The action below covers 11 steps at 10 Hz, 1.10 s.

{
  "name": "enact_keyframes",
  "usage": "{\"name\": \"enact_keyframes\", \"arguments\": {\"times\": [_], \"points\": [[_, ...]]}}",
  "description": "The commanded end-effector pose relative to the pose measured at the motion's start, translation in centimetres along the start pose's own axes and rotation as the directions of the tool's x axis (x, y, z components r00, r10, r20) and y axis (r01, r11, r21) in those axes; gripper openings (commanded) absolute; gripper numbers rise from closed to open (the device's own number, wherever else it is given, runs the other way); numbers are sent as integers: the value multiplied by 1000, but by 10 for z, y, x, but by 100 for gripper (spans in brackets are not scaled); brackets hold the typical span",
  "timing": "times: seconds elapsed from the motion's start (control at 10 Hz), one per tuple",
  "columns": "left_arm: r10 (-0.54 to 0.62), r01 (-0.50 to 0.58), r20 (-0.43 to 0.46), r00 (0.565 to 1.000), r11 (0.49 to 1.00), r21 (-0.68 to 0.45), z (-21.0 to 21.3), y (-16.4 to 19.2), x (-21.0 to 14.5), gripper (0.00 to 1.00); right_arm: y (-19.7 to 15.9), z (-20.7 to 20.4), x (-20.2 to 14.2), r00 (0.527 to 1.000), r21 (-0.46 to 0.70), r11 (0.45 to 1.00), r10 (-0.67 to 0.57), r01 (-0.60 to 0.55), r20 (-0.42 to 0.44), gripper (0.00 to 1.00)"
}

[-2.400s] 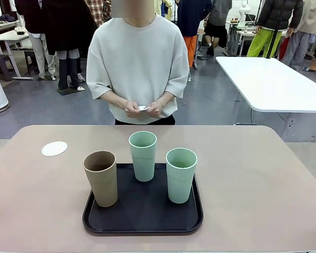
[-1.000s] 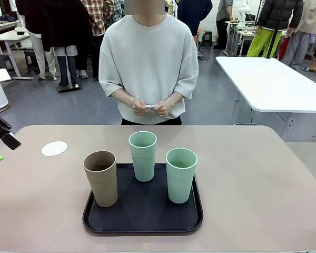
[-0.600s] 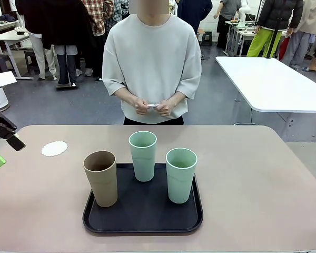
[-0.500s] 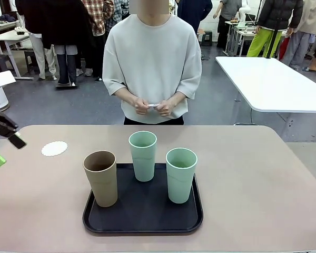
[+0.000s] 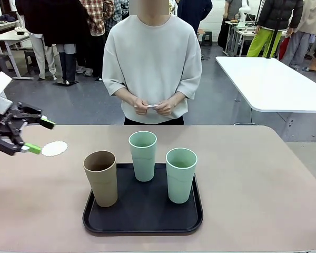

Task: Place coasters on the table and set cups on them.
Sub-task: Pick up one Reusable plastic cup and place it on a coaster set by the human.

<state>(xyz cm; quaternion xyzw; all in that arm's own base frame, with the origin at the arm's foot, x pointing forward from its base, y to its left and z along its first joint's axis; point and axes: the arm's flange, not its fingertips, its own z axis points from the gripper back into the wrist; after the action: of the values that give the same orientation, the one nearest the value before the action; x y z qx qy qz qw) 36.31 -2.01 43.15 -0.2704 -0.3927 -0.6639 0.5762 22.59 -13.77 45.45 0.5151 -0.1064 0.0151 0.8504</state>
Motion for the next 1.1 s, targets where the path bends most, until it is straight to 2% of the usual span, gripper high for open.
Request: {"name": "enact_keyframes", "arguments": {"times": [0.0, 0.2, 0.5, 0.6, 0.7, 1.0], "points": [[31, -20, 120, 992, 996, -88, -48, -13, -32, 100, 0, 0, 2, 1000, 20, 1000, 13, -13, 5, 100], [170, -131, 154, 973, 963, -235, -61, -13, -52, 100, 0, 0, 2, 1000, 20, 1000, 13, -13, 5, 100], [188, -146, 155, 970, 958, -246, -68, -16, -60, 100, 0, 0, 2, 1000, 20, 1000, 13, -13, 5, 100], [269, -231, 106, 957, 932, -278, -59, -19, -48, 100, 0, 0, 2, 1000, 20, 1000, 13, -13, 5, 100], [212, -167, 162, 964, 952, -255, -76, -21, -65, 100, 0, 0, 2, 1000, 20, 1000, 13, -13, 5, 100], [212, -167, 162, 964, 952, -255, -76, -21, -65, 100, 0, 0, 2, 1000, 20, 1000, 13, -13, 5, 100]]}}
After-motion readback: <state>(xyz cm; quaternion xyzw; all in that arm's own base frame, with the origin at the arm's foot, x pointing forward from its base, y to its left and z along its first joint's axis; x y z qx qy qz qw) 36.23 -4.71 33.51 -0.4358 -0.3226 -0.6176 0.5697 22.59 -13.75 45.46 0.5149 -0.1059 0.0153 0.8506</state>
